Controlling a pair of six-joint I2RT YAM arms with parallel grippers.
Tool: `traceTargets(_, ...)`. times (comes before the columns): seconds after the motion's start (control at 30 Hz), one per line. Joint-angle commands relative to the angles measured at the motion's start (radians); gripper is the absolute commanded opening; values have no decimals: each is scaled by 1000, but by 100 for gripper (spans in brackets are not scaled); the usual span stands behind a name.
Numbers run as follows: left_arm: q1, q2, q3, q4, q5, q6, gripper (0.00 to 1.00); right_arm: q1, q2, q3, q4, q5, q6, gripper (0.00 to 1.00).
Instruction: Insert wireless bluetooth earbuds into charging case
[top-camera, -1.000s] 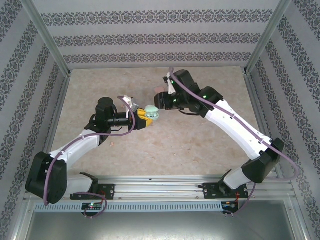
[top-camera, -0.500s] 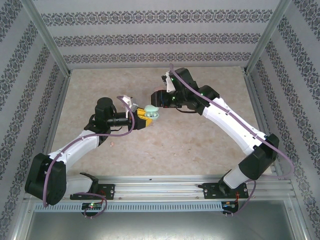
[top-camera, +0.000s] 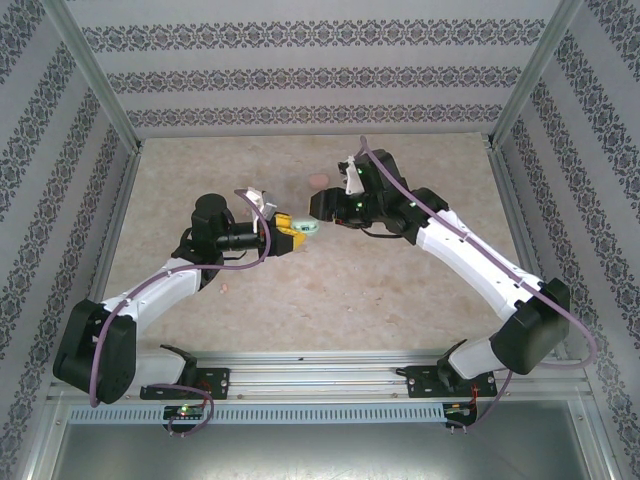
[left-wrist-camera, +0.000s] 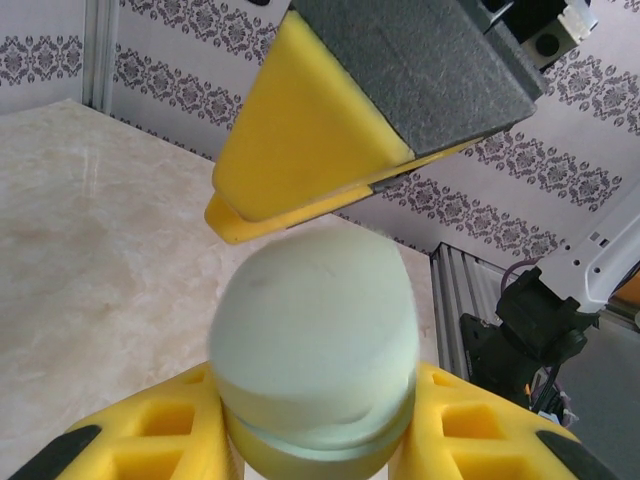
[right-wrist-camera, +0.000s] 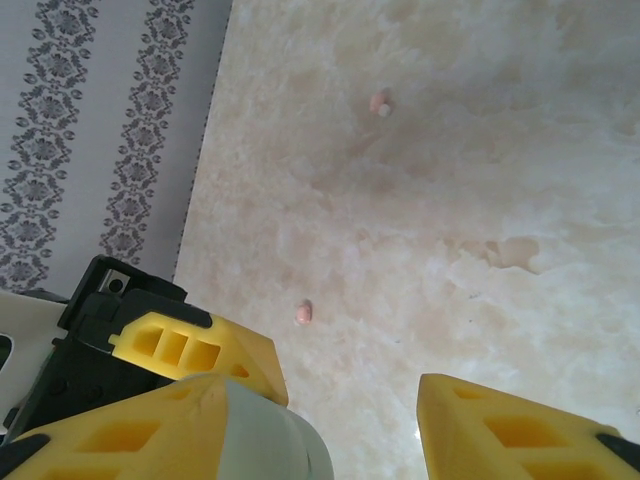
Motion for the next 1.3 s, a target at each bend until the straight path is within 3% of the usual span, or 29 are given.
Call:
traceTargets(0.0,-11,4,31,65,-8,-23,12,-10,-33,-33,58,-39,54,55)
traceTargets(0.67,-11,43,70,101,-64,-51,12,-21,-15,-234,515,-289,409,54)
traceTargets(0.8,-11,41,69,97,-81,-53,12,-19,12,-238,578,-340,462,48)
traceTargets(1.0,-11,24,55,74,-85,-29,13,-19,2,-264,616,-331,489,30)
traceTargets(1.13,-12,0,47,46,-85,1,23,-26,-8,-275,627,-325,497,25)
traceTargets(1.27,-11,-28,39,36,-79,19,42,-46,-19,-291,650,-319,512,21)
